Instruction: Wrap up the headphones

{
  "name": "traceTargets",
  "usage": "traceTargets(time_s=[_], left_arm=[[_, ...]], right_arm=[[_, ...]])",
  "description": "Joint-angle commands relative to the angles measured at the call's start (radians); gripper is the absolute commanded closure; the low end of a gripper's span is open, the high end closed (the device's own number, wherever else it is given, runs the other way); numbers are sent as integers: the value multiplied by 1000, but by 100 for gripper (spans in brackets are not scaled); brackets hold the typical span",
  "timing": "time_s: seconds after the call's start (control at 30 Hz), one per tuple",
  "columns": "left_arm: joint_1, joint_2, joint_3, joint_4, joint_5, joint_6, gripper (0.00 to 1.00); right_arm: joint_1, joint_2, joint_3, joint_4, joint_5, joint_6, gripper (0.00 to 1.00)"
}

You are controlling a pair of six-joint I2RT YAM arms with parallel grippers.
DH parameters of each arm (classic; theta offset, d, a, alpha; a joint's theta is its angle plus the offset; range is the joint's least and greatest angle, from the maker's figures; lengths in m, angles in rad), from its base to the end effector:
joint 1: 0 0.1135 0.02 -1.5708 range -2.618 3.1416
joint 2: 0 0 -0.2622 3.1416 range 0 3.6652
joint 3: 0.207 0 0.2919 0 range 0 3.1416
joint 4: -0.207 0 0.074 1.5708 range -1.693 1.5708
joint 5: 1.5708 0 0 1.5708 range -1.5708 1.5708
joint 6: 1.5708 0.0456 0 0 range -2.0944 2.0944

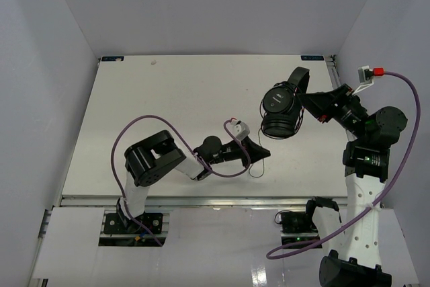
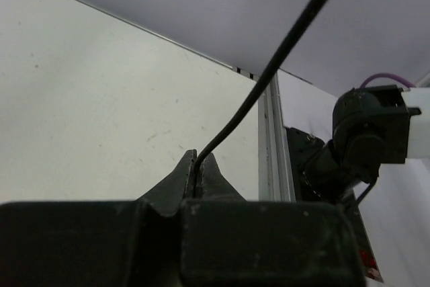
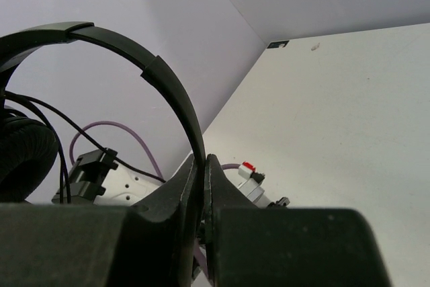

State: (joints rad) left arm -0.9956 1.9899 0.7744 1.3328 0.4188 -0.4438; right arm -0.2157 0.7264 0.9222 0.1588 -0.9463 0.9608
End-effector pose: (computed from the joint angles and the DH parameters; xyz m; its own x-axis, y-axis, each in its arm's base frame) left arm 0.2005 -0.3434 0.1196 -0.3660 -0.1566 -0.9174 0.9181 0.1006 -0.3834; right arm 0.1905 -0.0039 0.4370 -0.3123 0.5590 -0.7681 -0.6320 0.4814 0.6073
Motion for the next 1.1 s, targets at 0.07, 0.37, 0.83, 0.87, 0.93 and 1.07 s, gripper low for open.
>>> traceTargets(time_s=[0.07,0.37,0.83,0.87,0.93,1.07], left_arm=[[-69,-123,-72,90,-20,54,100],[-141,-234,-103,-45,-43,96,100],[-186,-145,-2,-168,7,57,100],[-189,-134,6,-186,14,57,100],[-200,-124,29,-225,24,60,100],[-220,-121,74,-313,33,91,100]], right_arm=[[-4,-20,98,-143,173,-192,92],[-4,-54,124,-316,494,-400,92],[-4,-66,69,-285,584,-335,92],[-5,-60,76,-291,602,-332,92],[-5,-50,79,-297,627,-332,92],[-5,-42,63,-295,675,-346,92]])
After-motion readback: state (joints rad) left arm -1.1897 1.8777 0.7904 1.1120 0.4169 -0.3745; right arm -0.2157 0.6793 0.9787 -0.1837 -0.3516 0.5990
